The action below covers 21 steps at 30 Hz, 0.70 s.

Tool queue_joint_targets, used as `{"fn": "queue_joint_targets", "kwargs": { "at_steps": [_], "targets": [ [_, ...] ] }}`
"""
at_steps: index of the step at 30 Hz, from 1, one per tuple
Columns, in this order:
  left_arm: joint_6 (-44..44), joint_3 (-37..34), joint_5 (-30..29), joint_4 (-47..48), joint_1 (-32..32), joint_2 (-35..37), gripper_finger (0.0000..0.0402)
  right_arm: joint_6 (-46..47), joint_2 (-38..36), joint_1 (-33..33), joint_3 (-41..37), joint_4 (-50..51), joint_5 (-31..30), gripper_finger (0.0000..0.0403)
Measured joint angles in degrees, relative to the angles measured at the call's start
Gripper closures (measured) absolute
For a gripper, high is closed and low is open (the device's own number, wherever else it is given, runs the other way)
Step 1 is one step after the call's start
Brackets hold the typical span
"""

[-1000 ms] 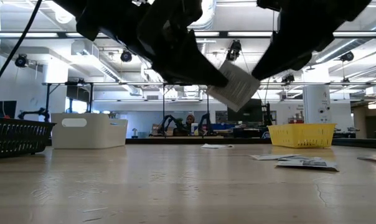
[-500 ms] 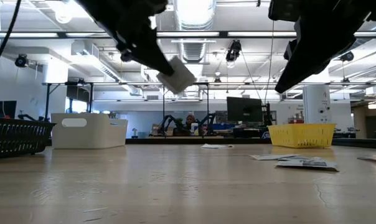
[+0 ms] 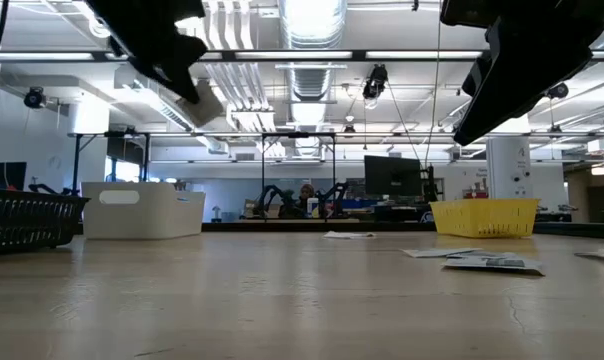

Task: Pick & Place First Aid Supplies
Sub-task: Put the gray towelette pack into the white bin

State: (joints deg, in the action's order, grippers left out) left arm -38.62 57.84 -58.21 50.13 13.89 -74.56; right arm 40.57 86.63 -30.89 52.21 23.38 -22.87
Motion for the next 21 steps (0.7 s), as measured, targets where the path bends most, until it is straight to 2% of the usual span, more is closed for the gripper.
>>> {"fn": "queue_joint_targets", "kwargs": {
  "at_steps": [4, 10, 21],
  "targets": [
    [-8.64, -0.22, -1.67, 6.27, -1.72, -0.2, 0.0401, 0.01, 0.0, 0.0, 0.0, -0.01, 0.0, 0.0329],
    [-16.28, -4.69, -1.76, 7.49, -5.6, -0.25, 0.0401, -0.01, 0.0, 0.0, -0.03, 0.0, 0.0, 0.034],
    [-27.31, -12.96, 3.92, 6.4, -8.55, -0.28, 0.0401, -0.03, 0.0, 0.0, -0.19, -0.03, -0.02, 0.0349]
  ]
}}
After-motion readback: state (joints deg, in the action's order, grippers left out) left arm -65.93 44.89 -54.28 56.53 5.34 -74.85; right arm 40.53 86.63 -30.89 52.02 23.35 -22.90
